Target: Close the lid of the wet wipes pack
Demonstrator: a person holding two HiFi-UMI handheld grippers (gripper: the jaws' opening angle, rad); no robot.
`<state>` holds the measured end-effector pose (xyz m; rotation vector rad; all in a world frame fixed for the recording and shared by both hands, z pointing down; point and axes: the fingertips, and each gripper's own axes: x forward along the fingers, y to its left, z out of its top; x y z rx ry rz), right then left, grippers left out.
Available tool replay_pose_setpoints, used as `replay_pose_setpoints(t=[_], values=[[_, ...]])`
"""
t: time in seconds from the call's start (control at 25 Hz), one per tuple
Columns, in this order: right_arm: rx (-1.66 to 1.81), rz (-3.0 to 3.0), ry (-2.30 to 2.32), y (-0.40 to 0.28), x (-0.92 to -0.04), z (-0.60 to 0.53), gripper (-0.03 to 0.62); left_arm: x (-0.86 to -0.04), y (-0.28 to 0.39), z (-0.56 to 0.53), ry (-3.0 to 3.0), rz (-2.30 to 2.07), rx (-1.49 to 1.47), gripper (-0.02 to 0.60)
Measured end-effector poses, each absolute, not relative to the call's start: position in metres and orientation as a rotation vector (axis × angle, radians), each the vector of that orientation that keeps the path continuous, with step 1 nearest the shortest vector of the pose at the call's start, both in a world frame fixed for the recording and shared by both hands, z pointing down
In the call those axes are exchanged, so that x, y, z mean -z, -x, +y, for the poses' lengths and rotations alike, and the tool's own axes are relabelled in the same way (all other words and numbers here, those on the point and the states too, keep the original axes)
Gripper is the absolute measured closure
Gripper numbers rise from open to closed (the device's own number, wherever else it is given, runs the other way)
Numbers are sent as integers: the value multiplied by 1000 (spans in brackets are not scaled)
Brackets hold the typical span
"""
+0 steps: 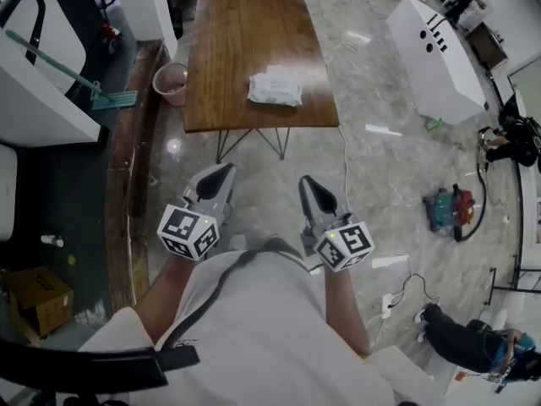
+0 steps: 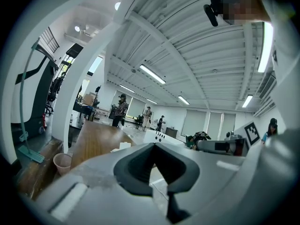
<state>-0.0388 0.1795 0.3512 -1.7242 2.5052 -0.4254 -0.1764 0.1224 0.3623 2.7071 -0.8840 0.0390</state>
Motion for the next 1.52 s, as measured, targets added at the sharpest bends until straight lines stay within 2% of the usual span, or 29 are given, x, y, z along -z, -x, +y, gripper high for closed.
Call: replay_pose_setpoints(t=[0.68,1.52], values=[[442,2541,1706,48,-356,150,585,-375,189,100,-2665,-908,-41,578],[414,2626,1579,-18,-357,49,585,-359,124,10,-2676,-1025,-68,578]])
